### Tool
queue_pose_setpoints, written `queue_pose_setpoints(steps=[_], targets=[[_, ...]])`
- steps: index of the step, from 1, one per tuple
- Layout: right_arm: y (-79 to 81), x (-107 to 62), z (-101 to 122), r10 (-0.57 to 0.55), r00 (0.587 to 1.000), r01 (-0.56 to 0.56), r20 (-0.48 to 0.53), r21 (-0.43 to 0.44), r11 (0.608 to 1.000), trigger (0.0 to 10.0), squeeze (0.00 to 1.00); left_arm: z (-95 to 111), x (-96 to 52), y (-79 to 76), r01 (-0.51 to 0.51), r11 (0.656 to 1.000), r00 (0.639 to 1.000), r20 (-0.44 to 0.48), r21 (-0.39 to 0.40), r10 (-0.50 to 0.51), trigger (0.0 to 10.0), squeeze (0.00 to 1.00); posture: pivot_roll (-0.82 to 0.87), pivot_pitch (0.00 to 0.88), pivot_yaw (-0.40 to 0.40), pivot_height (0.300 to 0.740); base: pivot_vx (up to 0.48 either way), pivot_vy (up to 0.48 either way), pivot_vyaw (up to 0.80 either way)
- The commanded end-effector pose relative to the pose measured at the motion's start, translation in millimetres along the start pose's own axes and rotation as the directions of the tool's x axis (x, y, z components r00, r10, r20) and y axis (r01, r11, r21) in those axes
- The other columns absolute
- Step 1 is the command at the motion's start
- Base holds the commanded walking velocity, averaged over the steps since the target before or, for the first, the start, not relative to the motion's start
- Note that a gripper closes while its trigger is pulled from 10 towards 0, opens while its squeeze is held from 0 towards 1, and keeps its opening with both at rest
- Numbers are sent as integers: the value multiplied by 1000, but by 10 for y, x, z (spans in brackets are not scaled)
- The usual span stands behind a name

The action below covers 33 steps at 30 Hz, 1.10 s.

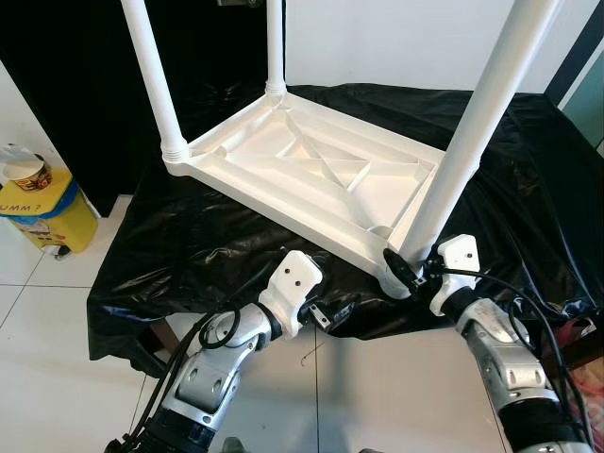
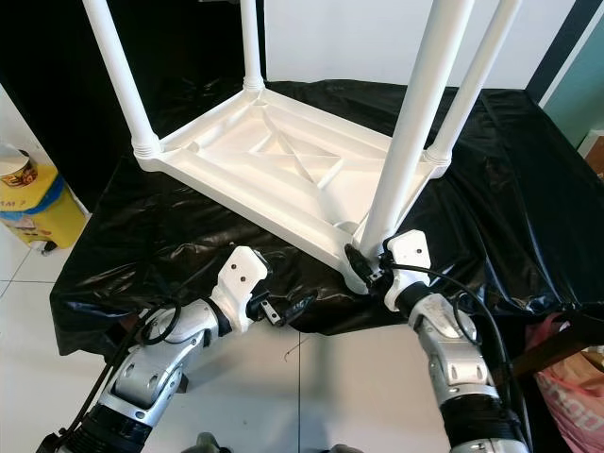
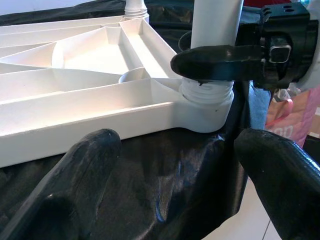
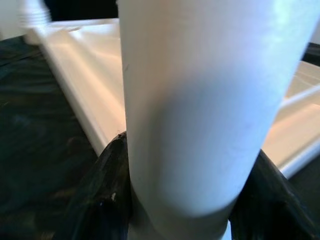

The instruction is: Building children table

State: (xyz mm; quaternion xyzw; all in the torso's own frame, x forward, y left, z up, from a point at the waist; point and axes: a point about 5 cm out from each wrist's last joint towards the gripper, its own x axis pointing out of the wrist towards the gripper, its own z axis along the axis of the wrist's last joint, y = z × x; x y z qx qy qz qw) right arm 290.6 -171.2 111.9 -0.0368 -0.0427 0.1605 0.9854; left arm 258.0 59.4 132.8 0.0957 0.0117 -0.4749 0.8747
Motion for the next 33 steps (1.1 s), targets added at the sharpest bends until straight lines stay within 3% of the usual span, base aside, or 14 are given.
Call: queue_pose_setpoints(steps=[1,7,11,16,27,28,29,30,33], targets=[[-31,-80,-168,-75,992,70,-102,-56,996,10000,0,3,-5,-17,20,1000,1000,5,-2,-20,10000,0,5,62,-58,740,0,0,0],[95,-74,-216,-220,970,218,-107,-31,976,10000,0,16,-6,7,13,1000,1000,7,2,-13,10000,0,11,65,-61,740,0,0,0],[148,-45,-249,-400,906,403,-139,-13,915,10000,0,31,-9,13,8,1000,1000,10,2,-8,10000,0,19,70,-60,740,0,0,0],[306,3,-229,-382,914,385,-138,-2,923,10000,0,22,-15,15,8,1000,1000,2,9,-8,10000,0,19,73,-58,740,0,0,0],[332,39,-166,-361,926,363,-112,-7,932,10000,0,29,-3,23,7,1000,1000,4,11,-7,10000,0,16,74,-62,740,0,0,0],[351,51,-144,-353,930,354,-102,-7,935,10000,322,30,-1,20,6,1000,1000,5,10,-6,10000,0,15,75,-63,740,0,0,0],[363,57,-126,-347,933,348,-92,-7,938,10000,890,28,0,15,6,1000,1000,6,8,-6,10000,0,15,76,-63,740,0,0,0],[370,62,-107,-337,938,338,-81,-1,941,10000,1000,27,1,11,6,1000,1000,6,8,-6,10000,0,15,75,-64,740,0,0,0],[373,67,-83,-326,943,326,-68,0,945,10000,1000,26,2,8,5,1000,1000,5,6,-5,10000,0,15,76,-66,740,0,0,0]])
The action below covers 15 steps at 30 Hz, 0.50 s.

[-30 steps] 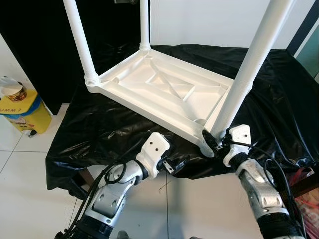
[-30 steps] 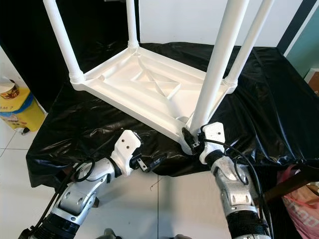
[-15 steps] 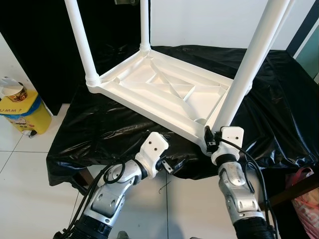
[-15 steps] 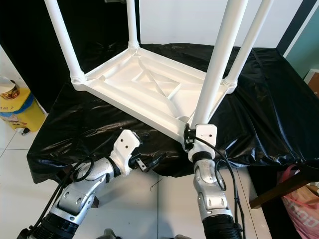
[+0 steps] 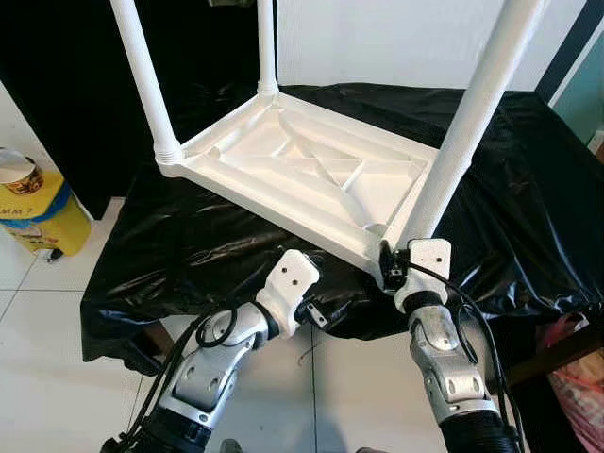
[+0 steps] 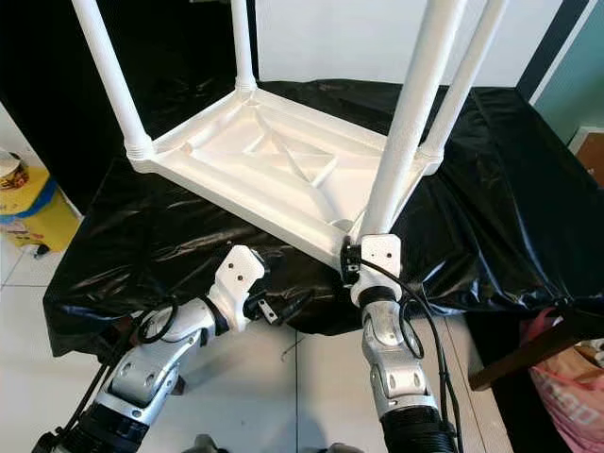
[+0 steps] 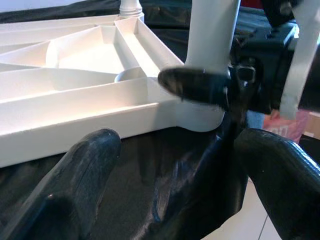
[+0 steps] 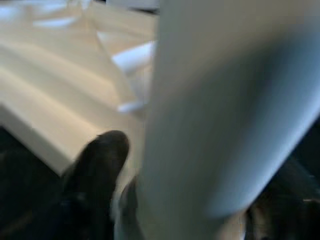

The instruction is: Building children table

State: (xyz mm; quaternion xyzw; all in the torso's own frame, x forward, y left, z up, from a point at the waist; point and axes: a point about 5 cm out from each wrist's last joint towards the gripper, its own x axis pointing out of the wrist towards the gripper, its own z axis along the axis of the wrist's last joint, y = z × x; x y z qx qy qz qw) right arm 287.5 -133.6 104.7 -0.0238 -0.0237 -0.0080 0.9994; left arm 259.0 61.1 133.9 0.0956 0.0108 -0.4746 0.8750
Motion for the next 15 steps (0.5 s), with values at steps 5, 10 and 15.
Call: queue_pose_setpoints(steps=[5,10,15], targets=[[-91,-37,0,59,998,-59,8,-30,998,10000,1000,17,8,-3,0,1000,1000,3,7,0,10000,0,16,75,-69,740,0,0,0],[-126,-63,10,99,995,-98,19,-28,995,10000,1000,18,10,-1,-3,1000,1000,4,7,3,10000,0,14,75,-68,740,0,0,0],[-248,-112,27,249,968,-248,33,-35,968,10000,1000,14,16,-1,2,1000,1000,0,13,-2,10000,0,5,73,-61,740,0,0,0]])
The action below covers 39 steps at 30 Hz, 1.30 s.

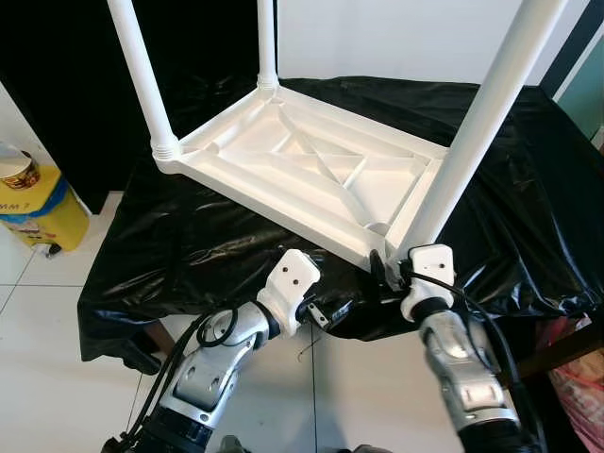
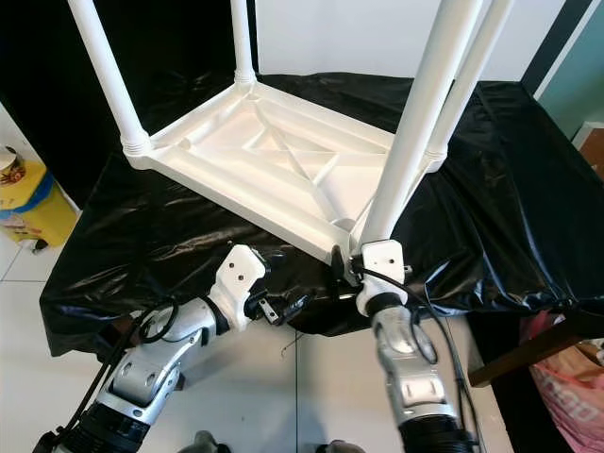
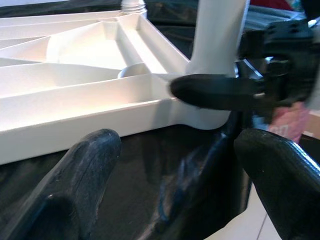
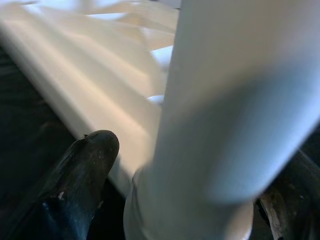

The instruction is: Building children table

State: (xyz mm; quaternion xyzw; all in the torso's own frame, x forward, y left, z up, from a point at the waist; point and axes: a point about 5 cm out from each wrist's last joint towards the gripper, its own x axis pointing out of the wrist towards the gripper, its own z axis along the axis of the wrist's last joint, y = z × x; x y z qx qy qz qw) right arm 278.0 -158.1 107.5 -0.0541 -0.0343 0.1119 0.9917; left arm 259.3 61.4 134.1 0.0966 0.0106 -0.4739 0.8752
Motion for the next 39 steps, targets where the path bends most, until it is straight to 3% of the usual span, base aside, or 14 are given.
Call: queue_pose_setpoints(steps=[1,6,7,14,15,17,18,27,28,29,30,39], targets=[[-23,-33,14,40,999,-41,16,21,999,10000,1000,12,18,-6,4,1000,1000,0,12,-4,10000,0,4,73,-60,740,0,0,0],[-117,15,48,143,990,-143,8,-2,990,10000,1000,12,26,1,7,1000,1000,-1,14,-7,10000,0,-3,69,-56,740,0,0,0],[-134,52,61,184,983,-184,-3,-14,983,10000,0,13,30,7,8,1000,1000,-2,19,-8,10000,0,-4,67,-55,740,0,0,0],[-69,196,94,283,959,-284,-16,-49,958,10000,0,22,51,10,8,1000,1000,2,26,-8,10000,0,3,61,-60,740,0,0,0],[-41,194,77,296,955,-297,-23,-51,953,2314,0,26,48,18,4,1000,1000,3,27,-4,10000,0,8,62,-63,740,0,0,0],[-41,194,77,296,955,-297,-23,-51,953,2314,0,26,48,18,4,1000,1000,3,27,-4,10000,0,8,62,-63,740,0,0,0],[-5,169,35,311,950,-312,-34,-49,949,0,0,27,34,30,-6,1000,1000,4,27,6,10000,0,12,65,-64,740,0,0,0],[-37,143,-43,314,947,-318,-70,-52,947,0,0,26,29,33,-5,1000,1000,2,26,5,10000,0,10,65,-54,740,0,0,0],[-50,144,-49,306,949,-310,-74,-49,950,1804,0,28,32,35,-3,1000,1000,2,27,3,10000,0,9,65,-53,740,0,0,0],[-50,144,-49,306,949,-310,-74,-49,950,1804,0,28,32,35,-3,1000,1000,2,27,3,10000,0,9,65,-53,740,0,0,0],[-62,148,-55,295,953,-299,-75,-46,953,10000,0,24,35,35,2,1000,1000,-3,31,-2,10000,0,8,64,-50,740,0,0,0],[-109,158,-89,210,974,-215,-91,-48,976,10000,0,7,38,22,12,999,1000,-10,36,-12,10000,0,6,62,-50,740,0,0,0]])
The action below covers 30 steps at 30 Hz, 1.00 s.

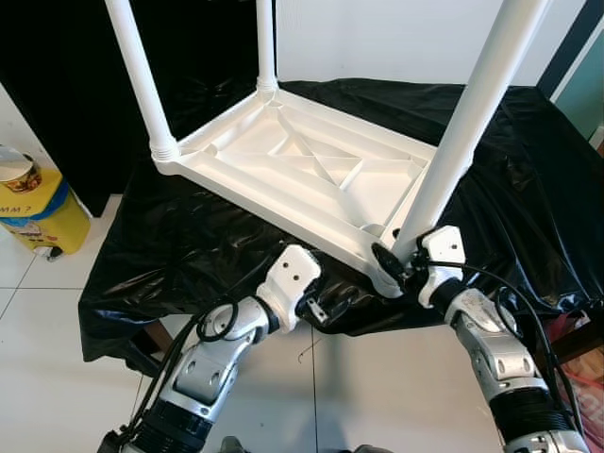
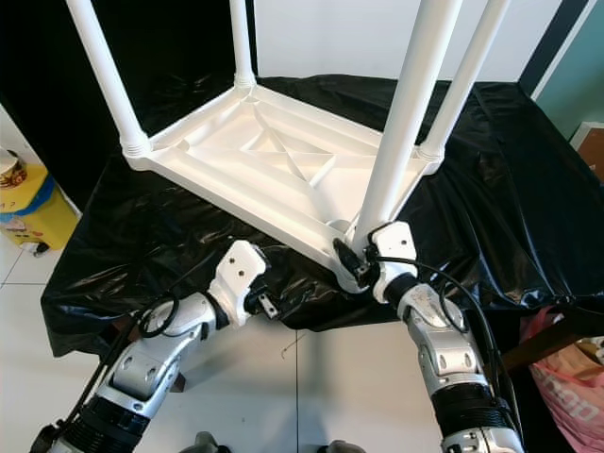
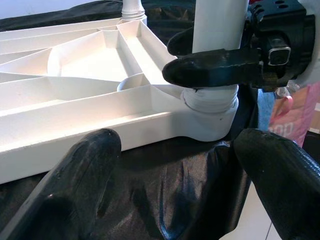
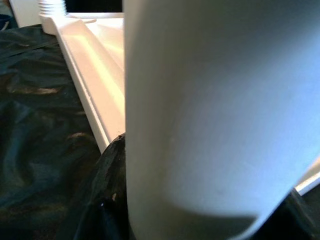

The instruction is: Building children table

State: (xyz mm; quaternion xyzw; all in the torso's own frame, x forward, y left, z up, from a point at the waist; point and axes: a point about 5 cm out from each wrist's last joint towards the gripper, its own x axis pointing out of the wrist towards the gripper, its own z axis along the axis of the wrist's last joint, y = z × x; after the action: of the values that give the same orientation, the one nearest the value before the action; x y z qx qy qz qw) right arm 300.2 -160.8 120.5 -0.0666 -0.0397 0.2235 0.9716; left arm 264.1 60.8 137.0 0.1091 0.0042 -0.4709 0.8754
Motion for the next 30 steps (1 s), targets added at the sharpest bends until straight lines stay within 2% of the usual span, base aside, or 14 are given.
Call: queue_pose_setpoints(steps=[1,3,6,7,10,18,20,23,27,30], targets=[[-4,-65,-211,-48,992,47,-115,-16,999,10000,0,-24,11,-24,19,1000,1000,-10,8,-19,10000,0,5,62,-50,740,0,0,0],[-4,-65,-211,-48,992,47,-115,-16,999,10000,0,-24,11,-24,19,1000,1000,-10,8,-19,10000,0,5,62,-50,740,0,0,0],[62,-35,-247,-175,977,177,-120,9,984,10000,0,-41,20,-32,19,1000,1000,-14,8,-19,10000,0,5,55,-49,740,0,0,0],[62,-35,-247,-175,977,177,-120,9,984,10000,0,-41,20,-32,19,1000,1000,-14,8,-19,10000,0,5,55,-49,740,0,0,0],[104,-30,-268,-275,953,277,-130,-4,961,10000,0,-43,26,-29,17,1000,1000,-12,8,-17,10000,0,4,51,-48,740,0,0,0],[211,-23,-298,-340,929,344,-142,3,939,10000,0,-44,32,-16,9,1000,1000,-9,18,-9,10000,0,8,45,-60,740,0,0,0],[266,12,-280,-414,898,423,-147,35,905,10000,0,-47,37,-19,2,1000,1000,-6,15,-2,10000,0,12,45,-66,740,0,0,0],[334,43,-252,-453,879,465,-148,55,884,10000,0,-45,43,-34,1,1000,1000,-4,11,-1,10000,0,12,45,-68,740,0,0,0],[390,66,-204,-431,895,439,-119,54,897,10000,0,-48,45,-48,3,1000,1000,-3,10,-3,10000,0,10,45,-70,740,0,0,0],[357,43,-196,-441,890,449,-118,56,892,10000,0,-52,44,-47,2,1000,1000,-3,9,-2,10000,0,9,46,-71,740,0,0,0]])
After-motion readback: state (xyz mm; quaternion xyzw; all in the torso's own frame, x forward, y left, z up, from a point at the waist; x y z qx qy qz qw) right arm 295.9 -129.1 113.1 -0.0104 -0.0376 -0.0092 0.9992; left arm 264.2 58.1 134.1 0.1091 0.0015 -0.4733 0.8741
